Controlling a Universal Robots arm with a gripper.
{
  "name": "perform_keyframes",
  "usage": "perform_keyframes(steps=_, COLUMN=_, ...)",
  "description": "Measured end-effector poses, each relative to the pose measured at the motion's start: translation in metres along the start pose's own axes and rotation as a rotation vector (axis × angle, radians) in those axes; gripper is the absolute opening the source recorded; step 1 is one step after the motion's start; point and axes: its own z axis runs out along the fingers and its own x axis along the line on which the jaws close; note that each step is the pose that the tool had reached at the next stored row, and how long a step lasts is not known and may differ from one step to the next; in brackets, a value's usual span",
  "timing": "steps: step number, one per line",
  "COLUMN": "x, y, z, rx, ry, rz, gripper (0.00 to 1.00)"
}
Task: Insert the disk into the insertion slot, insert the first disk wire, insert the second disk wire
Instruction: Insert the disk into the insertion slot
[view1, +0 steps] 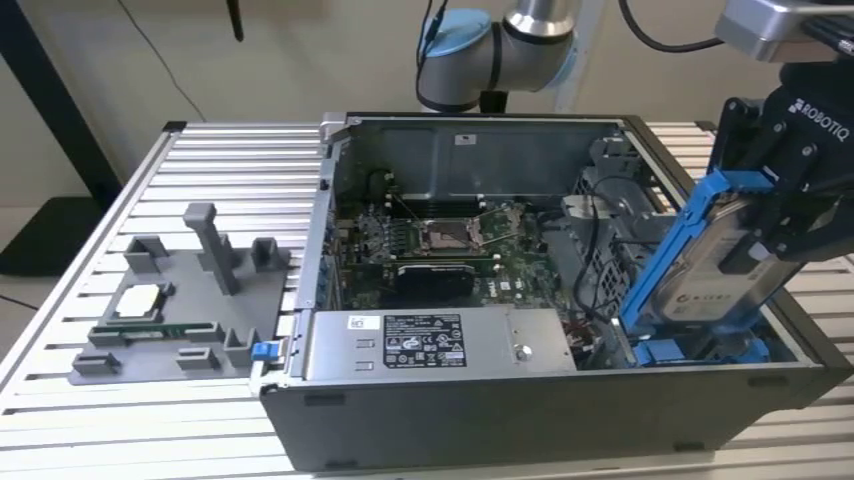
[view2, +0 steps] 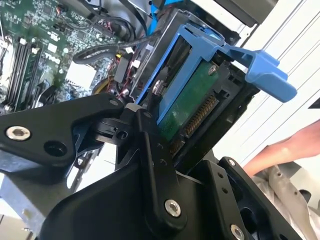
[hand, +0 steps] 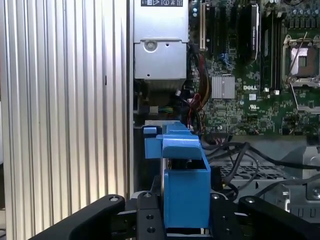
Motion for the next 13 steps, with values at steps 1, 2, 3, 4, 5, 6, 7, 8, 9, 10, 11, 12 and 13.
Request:
perform_keyframes(steps=1, x=0.0000, y=-0.0007, z=0.0012, rx=0.0000, ry=-0.0001, rz=0.000, gripper=0.00)
perform_keyframes(steps=2, x=0.0000, y=-0.0014, z=0.0024, rx=0.0000, ry=-0.0003, rz=0.000, gripper=0.00)
perform_keyframes(steps=3, x=-0.0001, y=-0.0022, z=0.0036, rx=0.0000, ry=-0.0007, rz=0.000, gripper=0.00)
perform_keyframes(steps=4, x=-0.0001, y=-0.0028, z=0.0047, rx=-0.0001, ry=-0.0009, rz=0.000, gripper=0.00)
perform_keyframes(steps=5, x=-0.0002, y=-0.0033, z=0.0058, rx=-0.0001, ry=-0.0012, rz=0.000, gripper=0.00)
perform_keyframes(steps=6, x=-0.0002, y=-0.0035, z=0.0068, rx=0.0000, ry=-0.0014, rz=0.000, gripper=0.00)
perform_keyframes(steps=7, x=-0.0003, y=-0.0039, z=0.0077, rx=-0.0001, ry=-0.0016, rz=0.000, gripper=0.00)
perform_keyframes(steps=8, x=-0.0005, y=-0.0042, z=0.0086, rx=-0.0001, ry=-0.0023, rz=0.000, gripper=0.00)
perform_keyframes(steps=9, x=-0.0006, y=-0.0046, z=0.0094, rx=-0.0001, ry=-0.0030, rz=0.000, gripper=0.00)
perform_keyframes(steps=10, x=-0.0008, y=-0.0050, z=0.0102, rx=-0.0001, ry=-0.0039, rz=0.000, gripper=0.00)
perform_keyframes(steps=11, x=-0.0010, y=-0.0053, z=0.0110, rx=-0.0002, ry=-0.0046, rz=0.000, gripper=0.00)
perform_keyframes(steps=12, x=-0.0012, y=-0.0056, z=0.0117, rx=-0.0002, ry=-0.0052, rz=0.000, gripper=0.00)
perform_keyframes(steps=13, x=-0.0015, y=-0.0058, z=0.0125, rx=-0.0002, ry=-0.0057, rz=0.000, gripper=0.00)
